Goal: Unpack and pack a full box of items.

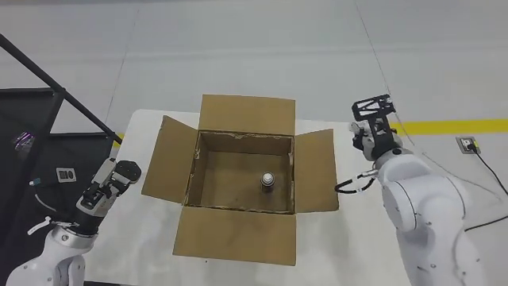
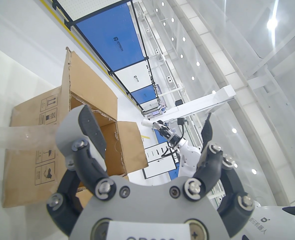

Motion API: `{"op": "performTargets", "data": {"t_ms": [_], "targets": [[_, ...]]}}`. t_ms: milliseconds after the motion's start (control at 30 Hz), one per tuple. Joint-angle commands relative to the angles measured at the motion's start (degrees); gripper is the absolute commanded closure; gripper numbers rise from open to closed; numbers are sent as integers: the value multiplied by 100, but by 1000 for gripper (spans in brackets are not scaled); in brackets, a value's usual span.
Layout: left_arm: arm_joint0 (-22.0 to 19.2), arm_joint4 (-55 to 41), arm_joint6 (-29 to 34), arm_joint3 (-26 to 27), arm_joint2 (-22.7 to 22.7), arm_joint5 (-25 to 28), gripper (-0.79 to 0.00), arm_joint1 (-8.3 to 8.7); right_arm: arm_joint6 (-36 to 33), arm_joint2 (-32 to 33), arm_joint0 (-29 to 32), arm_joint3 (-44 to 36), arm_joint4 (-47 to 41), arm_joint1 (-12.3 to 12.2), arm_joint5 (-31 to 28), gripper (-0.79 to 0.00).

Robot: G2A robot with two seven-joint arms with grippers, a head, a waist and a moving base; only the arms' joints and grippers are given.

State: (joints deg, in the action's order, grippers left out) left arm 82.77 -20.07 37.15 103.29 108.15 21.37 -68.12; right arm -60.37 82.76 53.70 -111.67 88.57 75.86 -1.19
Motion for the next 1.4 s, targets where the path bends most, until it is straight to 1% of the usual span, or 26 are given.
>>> {"op": "performTargets", "data": {"t_ms": [0,67,100,200,333,633,667,767,867,933,967,1000,1033,1067,1100,1133,1200,1233,1367], "targets": [[0,0,0,0,0,0,-785,0,-127,185,43,275,-174,-23,-181,0],[0,0,0,0,0,0,-785,0,-399,217,33,604,-155,-44,-403,0],[0,0,0,0,0,0,-785,0,-466,231,13,751,-153,-48,-421,0],[0,0,0,0,0,0,-785,0,-490,283,14,1199,-188,-61,-450,0],[0,0,0,0,0,0,-785,0,-360,404,26,1760,-291,-80,-455,0],[0,0,0,0,0,0,-785,0,-223,496,-71,2299,-631,-111,-609,0],[0,0,0,0,0,0,-785,0,-213,501,-87,2355,-667,-115,-633,-12],[0,0,0,0,0,0,-785,0,-255,471,-154,2529,-707,-125,-693,-120],[0,0,0,0,0,0,-785,0,-237,457,-198,2655,-775,-133,-720,-326],[0,0,0,0,0,0,-785,0,-213,450,-220,2713,-803,-140,-727,-388],[0,0,0,0,0,0,-785,0,-207,449,-228,2733,-812,-143,-717,-403],[0,0,0,0,0,0,-785,0,-202,443,-234,2744,-821,-146,-714,-449],[0,0,0,0,0,0,-785,0,-197,441,-238,2750,-835,-149,-709,-505],[0,0,0,0,0,0,-785,0,-178,441,-239,2747,-855,-153,-708,-585],[0,0,0,0,0,0,-785,0,-168,448,-237,2740,-869,-157,-704,-646],[0,0,0,0,0,0,-785,0,-163,451,-238,2720,-872,-162,-710,-659],[0,0,0,0,0,0,-785,0,-170,440,-222,2626,-892,-168,-694,-748],[0,0,0,0,0,0,-785,0,-177,449,-216,2583,-885,-174,-682,-776],[0,0,0,0,0,0,-785,0,-140,490,-197,2357,-901,-197,-683,-785]]}}
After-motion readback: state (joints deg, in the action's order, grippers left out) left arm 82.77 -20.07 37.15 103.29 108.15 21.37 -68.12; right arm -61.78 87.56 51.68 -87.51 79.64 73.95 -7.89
